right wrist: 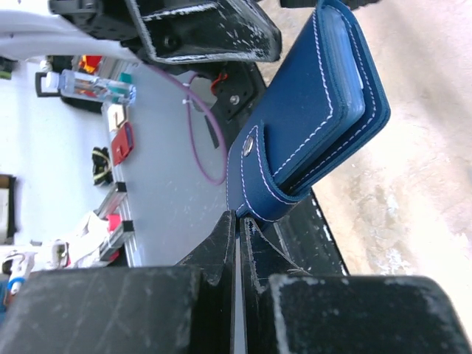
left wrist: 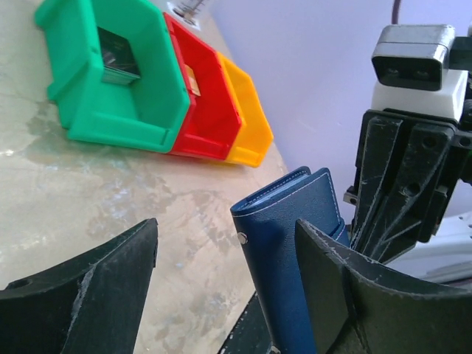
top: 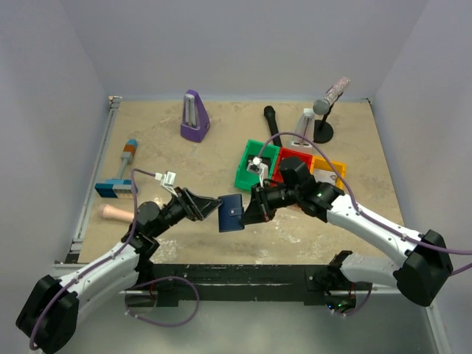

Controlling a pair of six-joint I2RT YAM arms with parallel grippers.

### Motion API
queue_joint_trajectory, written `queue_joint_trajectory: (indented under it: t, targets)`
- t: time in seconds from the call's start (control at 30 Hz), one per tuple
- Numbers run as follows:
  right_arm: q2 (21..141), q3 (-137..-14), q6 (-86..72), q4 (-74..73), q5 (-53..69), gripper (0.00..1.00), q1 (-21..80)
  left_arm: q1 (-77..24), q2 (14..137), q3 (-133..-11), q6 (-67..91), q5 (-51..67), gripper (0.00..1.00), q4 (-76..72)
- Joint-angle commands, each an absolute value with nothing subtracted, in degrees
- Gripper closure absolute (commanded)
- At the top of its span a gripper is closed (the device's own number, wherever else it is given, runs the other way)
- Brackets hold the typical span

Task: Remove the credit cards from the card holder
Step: Open the card holder at the center of the board.

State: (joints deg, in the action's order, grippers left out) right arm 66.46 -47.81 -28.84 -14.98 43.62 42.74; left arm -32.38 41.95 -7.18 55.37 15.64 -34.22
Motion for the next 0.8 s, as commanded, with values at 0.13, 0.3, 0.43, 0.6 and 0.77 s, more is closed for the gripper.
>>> queue_joint_trajectory:
  t: [0.13,0.3,0.43,0.6,0.77]
  targets:
    - [64.51,-49.04,-28.30,-13.18,49.04,1.00,42.71,-31.11,48.68,-4.75,60.90,27.59,0.20,-59.57]
    - [64.77,-48.96,-28.21,-12.92,49.57,1.00,42.63,-31.11,53.51,-4.48,64.33,31.11,0.21,-69.33]
    - [64.95,-48.78,-28.04,-12.83,49.57,1.00,42.71,-31.11,58.08,-4.39,67.14,33.74,0.24,-78.29]
    - [65.21,-48.78,-27.95,-12.92,49.22,1.00,42.71,-31.03,62.05,-4.57,69.69,36.21,0.28,-84.72]
    - [65.21,-48.87,-27.86,-13.09,48.78,1.00,42.71,-31.11,63.02,-4.48,69.70,37.09,0.36,-86.04]
